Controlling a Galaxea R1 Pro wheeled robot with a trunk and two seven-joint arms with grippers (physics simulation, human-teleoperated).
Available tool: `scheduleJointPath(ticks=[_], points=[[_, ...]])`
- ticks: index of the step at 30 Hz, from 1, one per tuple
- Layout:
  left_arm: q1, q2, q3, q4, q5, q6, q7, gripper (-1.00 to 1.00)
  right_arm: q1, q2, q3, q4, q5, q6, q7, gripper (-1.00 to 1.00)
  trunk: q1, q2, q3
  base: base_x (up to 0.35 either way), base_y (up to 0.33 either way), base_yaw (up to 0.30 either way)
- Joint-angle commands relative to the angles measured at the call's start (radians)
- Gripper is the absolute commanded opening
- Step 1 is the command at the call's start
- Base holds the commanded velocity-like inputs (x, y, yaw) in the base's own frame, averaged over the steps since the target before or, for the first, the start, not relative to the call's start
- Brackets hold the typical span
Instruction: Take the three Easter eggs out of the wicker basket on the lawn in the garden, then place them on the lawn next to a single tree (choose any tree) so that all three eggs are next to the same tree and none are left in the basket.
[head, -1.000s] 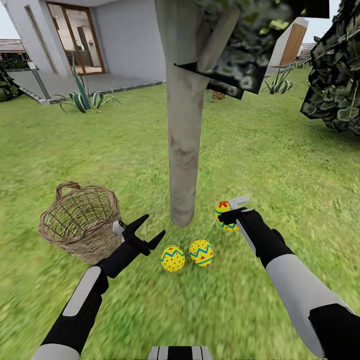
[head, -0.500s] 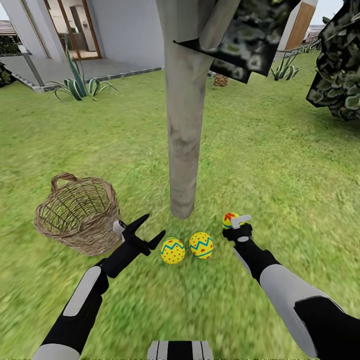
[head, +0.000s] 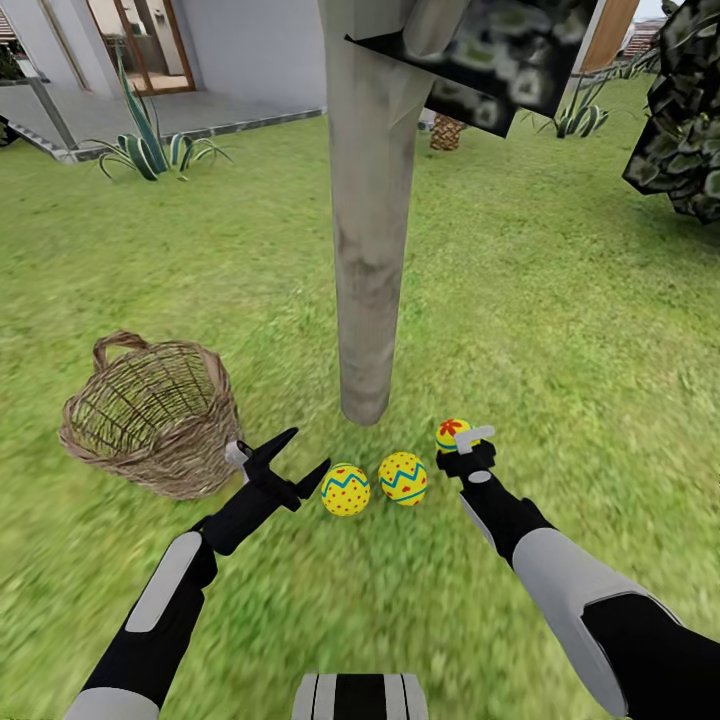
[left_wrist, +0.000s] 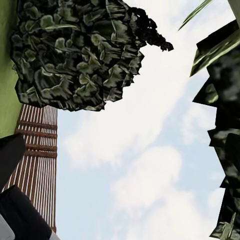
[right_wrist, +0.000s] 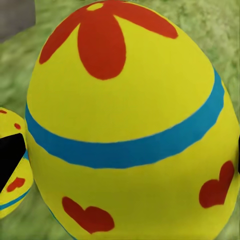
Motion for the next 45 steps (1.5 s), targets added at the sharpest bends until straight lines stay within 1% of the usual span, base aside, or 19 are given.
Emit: scheduleJointPath(ticks=[1, 5, 6, 11, 17, 21, 27, 33, 40, 42, 43, 45], points=[[0.0, 0.0, 0.0, 0.002, -0.001, 0.003, -0.004, 1.0, -0.001, 0.0, 0.005, -0.002, 0.01, 0.007, -0.006, -1.0, 0.0, 0.0, -0.001, 0.0, 0.0, 0.0], [0.0, 0.0, 0.0, 0.009, -0.002, 0.003, -0.001, 1.0, 0.0, 0.002, 0.006, -0.002, 0.009, 0.008, -0.008, -1.0, 0.0, 0.0, -0.001, 0.01, -0.152, 0.018], [0.0, 0.0, 0.0, 0.009, -0.002, 0.003, -0.001, 1.0, 0.0, 0.007, 0.006, -0.002, 0.009, 0.009, -0.01, -1.0, 0.0, 0.0, -0.001, 0.095, -0.317, 0.2], [0.0, 0.0, 0.0, 0.01, -0.002, 0.003, -0.001, 1.0, 0.0, 0.012, 0.005, -0.001, 0.009, 0.011, -0.011, -1.0, 0.0, 0.0, -0.001, 0.132, -0.333, 0.278], [0.0, 0.0, 0.0, 0.01, -0.002, 0.003, -0.001, 1.0, 0.0, 0.02, 0.005, 0.002, 0.012, 0.011, -0.011, -1.0, 0.0, 0.0, -0.001, 0.145, -0.205, 0.293], [0.0, -0.001, 0.0, 0.011, 0.0, 0.003, -0.004, 1.0, 0.0, 0.021, 0.005, 0.002, 0.014, 0.01, -0.011, -1.0, 0.0, 0.0, -0.001, 0.038, -0.055, 0.237], [0.001, -0.002, 0.0, 0.01, 0.001, 0.003, -0.008, 1.0, -0.001, 0.018, 0.0, -0.001, 0.009, 0.01, -0.011, -1.0, 0.0, 0.0, -0.001, 0.001, -0.001, 0.016], [0.001, -0.007, 0.0, 0.009, -0.001, 0.003, -0.003, 1.0, -0.001, 0.017, -0.001, 0.0, 0.008, 0.01, -0.011, -1.0, 0.003, -0.002, -0.024, 0.0, 0.0, 0.0], [0.001, -0.008, 0.0, 0.008, -0.002, 0.003, -0.003, 1.0, -0.001, 0.013, -0.004, 0.01, 0.005, 0.017, -0.012, -1.0, 0.006, -0.003, -0.051, 0.0, 0.0, 0.0], [0.001, -0.008, 0.0, 0.008, -0.002, 0.003, -0.003, 1.0, -0.001, 0.013, -0.004, 0.01, 0.005, 0.016, -0.039, -1.0, 0.007, -0.004, -0.059, 0.0, 0.0, 0.0], [0.001, -0.008, 0.0, 0.008, -0.002, 0.003, -0.003, 1.0, -0.001, 0.015, -0.003, 0.01, 0.006, 0.016, -0.081, -1.0, 0.007, -0.004, -0.062, 0.0, 0.0, 0.0], [0.0, -0.008, 0.0, 0.008, -0.002, 0.003, -0.003, 1.0, -0.001, 0.017, -0.001, 0.011, 0.006, 0.017, -0.133, -1.0, 0.008, -0.004, -0.07, 0.0, 0.0, 0.0]])
